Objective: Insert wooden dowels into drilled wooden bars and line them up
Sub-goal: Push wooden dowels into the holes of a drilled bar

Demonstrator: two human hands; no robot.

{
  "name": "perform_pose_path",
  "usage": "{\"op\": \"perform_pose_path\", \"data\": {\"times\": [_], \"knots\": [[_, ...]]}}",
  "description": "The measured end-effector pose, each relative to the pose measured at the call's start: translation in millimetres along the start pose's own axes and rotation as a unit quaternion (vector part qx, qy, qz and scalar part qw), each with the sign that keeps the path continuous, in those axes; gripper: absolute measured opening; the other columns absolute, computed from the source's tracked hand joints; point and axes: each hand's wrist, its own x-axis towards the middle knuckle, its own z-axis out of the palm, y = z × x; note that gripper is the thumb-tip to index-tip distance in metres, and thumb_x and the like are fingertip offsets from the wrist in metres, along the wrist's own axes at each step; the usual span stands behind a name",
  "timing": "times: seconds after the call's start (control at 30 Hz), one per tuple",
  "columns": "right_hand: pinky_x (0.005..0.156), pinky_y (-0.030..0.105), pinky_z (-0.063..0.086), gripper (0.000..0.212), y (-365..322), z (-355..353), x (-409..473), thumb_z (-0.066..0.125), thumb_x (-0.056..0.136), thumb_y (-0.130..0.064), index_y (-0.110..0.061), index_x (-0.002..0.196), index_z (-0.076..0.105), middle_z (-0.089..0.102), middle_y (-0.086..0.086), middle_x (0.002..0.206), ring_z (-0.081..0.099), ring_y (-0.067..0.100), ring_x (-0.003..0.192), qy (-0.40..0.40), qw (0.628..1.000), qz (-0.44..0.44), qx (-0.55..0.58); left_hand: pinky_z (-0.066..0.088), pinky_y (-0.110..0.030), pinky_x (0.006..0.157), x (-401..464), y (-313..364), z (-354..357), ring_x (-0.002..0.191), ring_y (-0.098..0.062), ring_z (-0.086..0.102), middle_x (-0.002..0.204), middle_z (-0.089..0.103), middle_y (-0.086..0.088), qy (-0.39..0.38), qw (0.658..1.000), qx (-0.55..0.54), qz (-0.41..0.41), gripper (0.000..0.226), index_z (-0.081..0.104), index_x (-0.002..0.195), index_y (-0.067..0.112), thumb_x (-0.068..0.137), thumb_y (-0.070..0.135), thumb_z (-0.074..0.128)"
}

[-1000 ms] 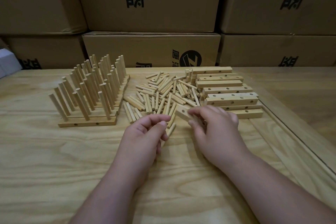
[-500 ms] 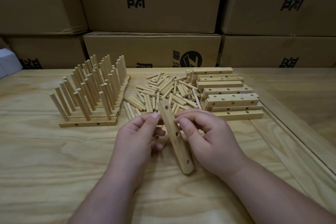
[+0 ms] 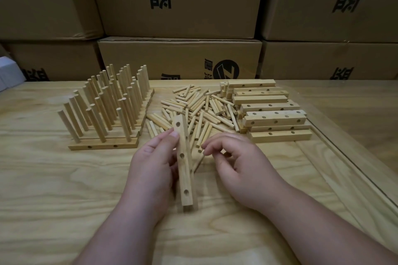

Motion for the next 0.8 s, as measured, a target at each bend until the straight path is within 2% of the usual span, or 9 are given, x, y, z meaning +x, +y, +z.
{"op": "perform_pose_path", "data": {"times": [0.13,0.23,0.3,0.47,0.57,0.67,0.8], "knots": [[0.106,0.026,0.037,0.031,2.1,3.0,-0.2,0.058,0.093,-0.012,-0.033,0.111,0.072,0.065,-0.024,0.117,0.047,-0.001,0.119,-0.113,0.988,-0.001,-0.109,0.061,-0.035,0.056,0.8,1.1,-2.0,0.064,-0.022,0.07,0.082,0.074,-0.015,0.01,0.999,-0.038,-0.014,0.027,0.069,0.118,0.004,0.098,0.021,0.061],[0.103,0.027,0.028,0.03,0.9,3.3,-0.7,0.058,0.094,-0.024,-0.039,0.118,0.067,0.06,-0.026,0.114,0.043,0.001,0.118,-0.114,0.98,0.008,-0.161,0.055,-0.029,0.047,2.7,0.7,-4.2,0.06,-0.016,0.068,0.084,0.076,-0.01,0.021,0.999,-0.029,-0.014,0.024,0.072,0.118,0.013,0.098,0.02,0.06],[0.099,0.029,0.022,0.033,0.5,3.4,-0.8,0.056,0.094,-0.035,-0.042,0.126,0.062,0.051,-0.025,0.11,0.037,0.003,0.115,-0.12,0.974,0.033,-0.191,0.051,-0.025,0.044,4.5,0.6,-4.6,0.058,-0.013,0.066,0.088,0.077,-0.009,0.026,0.999,-0.036,-0.011,0.023,0.071,0.117,0.018,0.099,0.015,0.056],[0.106,0.035,0.017,0.043,1.2,3.8,-1.5,0.045,0.095,-0.046,-0.045,0.138,0.049,0.036,-0.02,0.112,0.028,0.006,0.119,-0.145,0.965,0.076,-0.206,0.048,-0.024,0.042,6.6,-0.7,-3.6,0.057,-0.014,0.065,0.089,0.077,-0.01,0.027,0.999,-0.043,-0.013,0.025,0.072,0.114,0.02,0.099,0.012,0.054],[0.107,0.035,0.013,0.037,2.2,5.6,-2.8,0.044,0.096,-0.044,-0.047,0.132,0.051,0.032,-0.019,0.111,0.025,0.006,0.119,-0.135,0.966,0.082,-0.205,0.048,-0.024,0.042,6.7,-1.0,-3.7,0.056,-0.013,0.064,0.087,0.077,-0.009,0.03,0.999,-0.039,-0.014,0.024,0.071,0.114,0.019,0.099,0.012,0.054],[0.105,0.033,0.014,0.017,4.0,6.2,-4.1,0.049,0.096,-0.044,-0.044,0.11,0.058,0.033,-0.02,0.11,0.026,0.005,0.118,-0.115,0.966,0.088,-0.212,0.049,-0.024,0.042,5.6,-0.6,-3.4,0.057,-0.013,0.064,0.088,0.077,-0.008,0.03,0.999,-0.031,-0.014,0.023,0.071,0.115,0.019,0.099,0.014,0.055],[0.101,0.03,0.017,0.002,4.8,6.0,-3.0,0.051,0.097,-0.042,-0.042,0.098,0.053,0.036,-0.022,0.11,0.028,0.004,0.117,-0.114,0.968,0.083,-0.205,0.05,-0.025,0.045,4.4,0.3,-2.9,0.058,-0.013,0.064,0.086,0.076,-0.007,0.029,0.999,-0.027,-0.016,0.023,0.072,0.117,0.018,0.099,0.017,0.057]]}}
